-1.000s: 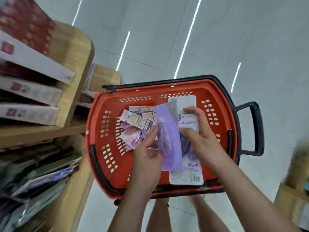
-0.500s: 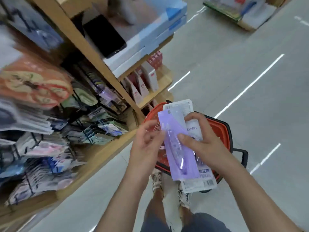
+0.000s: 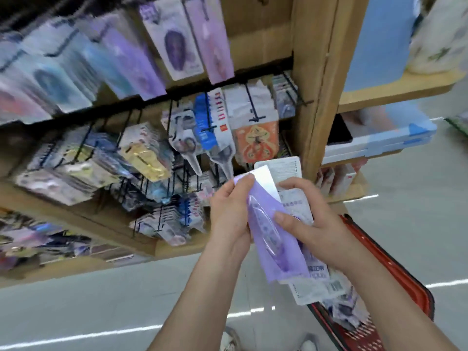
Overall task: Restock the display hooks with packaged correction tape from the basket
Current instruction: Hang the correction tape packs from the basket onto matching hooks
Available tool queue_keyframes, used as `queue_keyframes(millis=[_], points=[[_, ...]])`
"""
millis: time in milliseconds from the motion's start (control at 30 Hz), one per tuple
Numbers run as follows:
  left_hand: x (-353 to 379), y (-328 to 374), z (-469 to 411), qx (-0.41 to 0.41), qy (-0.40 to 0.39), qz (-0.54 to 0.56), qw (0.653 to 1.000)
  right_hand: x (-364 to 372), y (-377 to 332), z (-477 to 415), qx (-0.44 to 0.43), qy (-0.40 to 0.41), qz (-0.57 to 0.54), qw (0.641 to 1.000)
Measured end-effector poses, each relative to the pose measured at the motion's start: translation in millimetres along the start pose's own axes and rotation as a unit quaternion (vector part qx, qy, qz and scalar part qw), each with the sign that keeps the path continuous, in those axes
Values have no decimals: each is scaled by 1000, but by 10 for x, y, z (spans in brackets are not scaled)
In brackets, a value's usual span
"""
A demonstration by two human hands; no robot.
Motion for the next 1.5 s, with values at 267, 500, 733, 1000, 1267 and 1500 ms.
queue_keyframes(millis=[267,500,733,1000,1267,1500], points=[[-868,1259,-106,158,55,31,985,975,-694,-255,-42,-64,22,997],[-1212,2253,-188,282,-12,7,959,1671,-1321,-468,-100,-100,99,985],[-1144,2850,-470,339,-50,-5,939,1879,-1637,-839,-128,-61,109,984],[-928,3106,-864,377,-41,-10,925,1853,-1653,-1319,-144,-49,89,984],[-798,3153,-1107,389,-31,-30,920,1812,-1573,-1570,-143,-68,68,985],[-839,3090,-1087,351,-5,-79,933,1776,-1444,-1743,-116,-62,37,991]])
Point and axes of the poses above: each hand's wrist, its own z-axis away from the middle knuckle, its own x-axis out of the palm, y = z × x, the point moved 10 cm from there along -z, towards the middle knuckle, and after that the axes turned 4 degrees about y, right-handed, at the moved point
